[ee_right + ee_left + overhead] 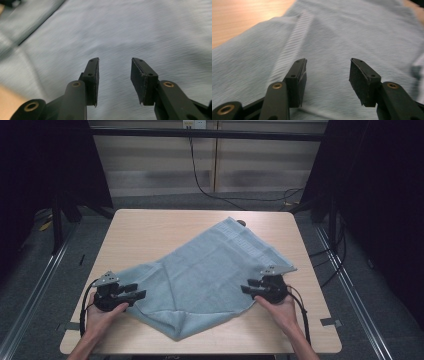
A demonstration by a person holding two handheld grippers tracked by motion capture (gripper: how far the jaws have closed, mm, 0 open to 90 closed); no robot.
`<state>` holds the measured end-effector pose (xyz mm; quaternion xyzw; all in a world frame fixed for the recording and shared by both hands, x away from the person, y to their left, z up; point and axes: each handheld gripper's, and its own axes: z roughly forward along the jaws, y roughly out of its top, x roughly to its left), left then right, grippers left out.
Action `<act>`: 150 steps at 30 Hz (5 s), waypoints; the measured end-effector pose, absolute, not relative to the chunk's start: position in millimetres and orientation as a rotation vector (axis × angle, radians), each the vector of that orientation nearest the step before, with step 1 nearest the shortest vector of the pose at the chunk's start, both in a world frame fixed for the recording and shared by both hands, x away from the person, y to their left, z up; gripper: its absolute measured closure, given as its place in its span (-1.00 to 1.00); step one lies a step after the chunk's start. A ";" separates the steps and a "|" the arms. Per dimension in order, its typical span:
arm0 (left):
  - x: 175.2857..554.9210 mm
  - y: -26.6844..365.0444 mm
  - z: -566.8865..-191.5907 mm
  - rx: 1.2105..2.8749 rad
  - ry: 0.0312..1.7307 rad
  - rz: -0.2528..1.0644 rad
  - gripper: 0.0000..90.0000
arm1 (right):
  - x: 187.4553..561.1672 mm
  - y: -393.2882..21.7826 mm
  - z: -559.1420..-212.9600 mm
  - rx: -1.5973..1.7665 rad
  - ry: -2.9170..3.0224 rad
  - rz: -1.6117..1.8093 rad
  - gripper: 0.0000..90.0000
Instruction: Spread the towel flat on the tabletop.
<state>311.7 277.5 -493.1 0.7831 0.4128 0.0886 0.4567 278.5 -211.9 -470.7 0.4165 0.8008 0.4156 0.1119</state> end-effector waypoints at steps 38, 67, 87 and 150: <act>332.3 267.2 -492.0 1.958 0.976 0.161 0.23 | 281.4 -218.1 -495.3 1.158 2.523 1.081 0.87; 316.1 280.5 -505.5 1.996 1.064 0.159 0.50 | 295.3 19.3 -487.5 0.774 2.810 1.297 0.24; 314.0 271.8 -508.1 1.993 1.048 0.179 0.70 | 284.2 14.3 -491.4 0.789 2.718 1.322 0.84; 259.7 186.4 -496.1 2.151 0.633 0.032 0.64 | 262.6 -224.6 -476.9 1.446 2.178 1.315 0.03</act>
